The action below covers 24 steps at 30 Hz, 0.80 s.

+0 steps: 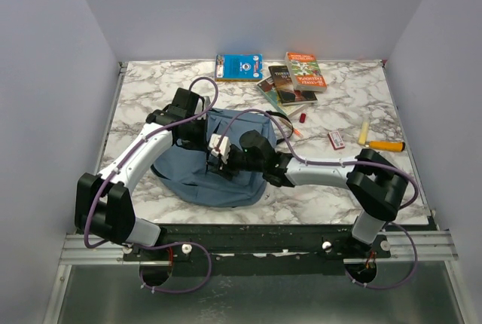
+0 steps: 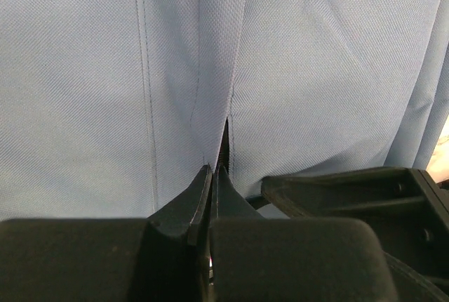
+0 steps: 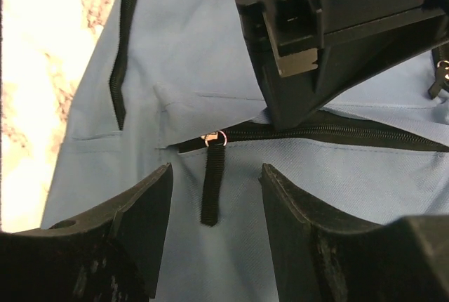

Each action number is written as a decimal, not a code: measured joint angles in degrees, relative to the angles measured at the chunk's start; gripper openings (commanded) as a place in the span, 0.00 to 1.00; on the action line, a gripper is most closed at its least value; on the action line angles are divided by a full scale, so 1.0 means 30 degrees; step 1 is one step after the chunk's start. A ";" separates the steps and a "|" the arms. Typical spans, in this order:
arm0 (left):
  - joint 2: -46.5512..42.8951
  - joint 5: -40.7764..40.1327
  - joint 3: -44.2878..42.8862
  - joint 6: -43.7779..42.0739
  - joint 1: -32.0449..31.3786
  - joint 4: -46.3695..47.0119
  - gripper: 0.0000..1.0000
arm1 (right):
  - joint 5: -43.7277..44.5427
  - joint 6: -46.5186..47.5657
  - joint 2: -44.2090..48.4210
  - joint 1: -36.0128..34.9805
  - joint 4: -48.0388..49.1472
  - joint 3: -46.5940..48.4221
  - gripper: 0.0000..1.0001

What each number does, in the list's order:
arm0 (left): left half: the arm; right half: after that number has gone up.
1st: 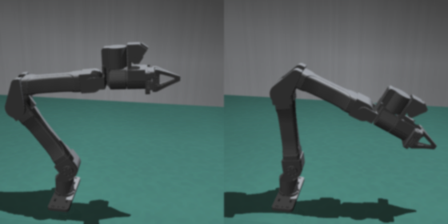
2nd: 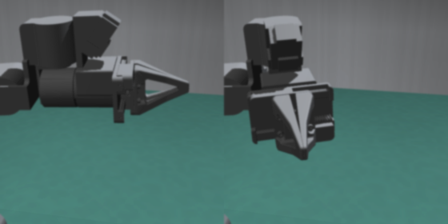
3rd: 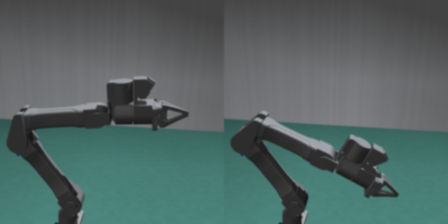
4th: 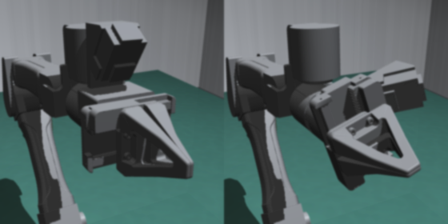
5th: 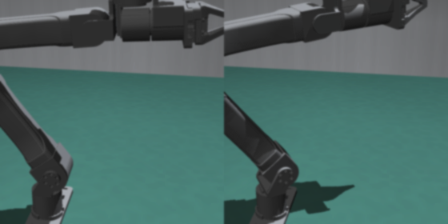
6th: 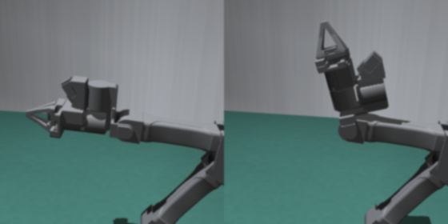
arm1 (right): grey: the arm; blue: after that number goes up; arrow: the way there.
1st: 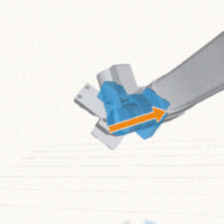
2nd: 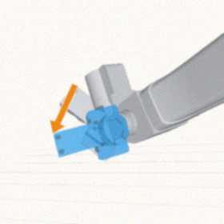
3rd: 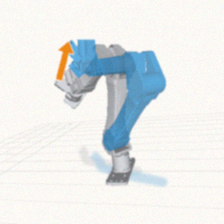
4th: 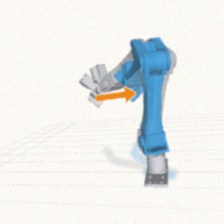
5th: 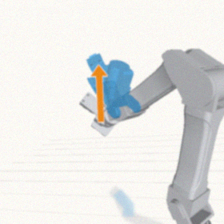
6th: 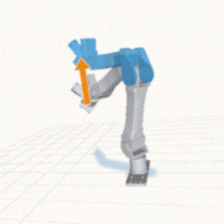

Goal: Pack the student bag
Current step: Unzip the student bag at the center of the board.

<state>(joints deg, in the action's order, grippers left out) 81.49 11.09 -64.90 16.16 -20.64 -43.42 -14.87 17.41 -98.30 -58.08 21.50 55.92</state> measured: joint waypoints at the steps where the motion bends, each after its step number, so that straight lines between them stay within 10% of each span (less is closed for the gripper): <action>1: -0.0015 0.0022 0.0000 0.0000 0.0000 0.0007 0.00 | 0.0095 0.0189 -0.0146 -0.0015 0.0015 0.0087 0.55; 10: -0.0204 0.0051 0.0000 0.0000 0.0000 0.0007 0.00 | 0.0423 0.1064 -0.0780 -0.0066 -0.0029 0.0452 0.36; 18: -0.0240 0.0058 0.0000 0.0000 0.0000 0.0007 0.00 | 0.0809 0.1151 -0.0969 -0.0233 -0.0036 0.0452 0.41; 24: -0.0240 0.0058 0.0000 0.0000 0.0000 0.0015 0.00 | 0.1355 0.1188 -0.1268 -0.0284 -0.0044 0.0510 0.11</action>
<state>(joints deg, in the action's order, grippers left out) 80.77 11.27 -64.90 16.16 -20.64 -43.38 -10.81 20.97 -102.10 -58.94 21.37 57.45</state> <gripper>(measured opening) 0.005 0.304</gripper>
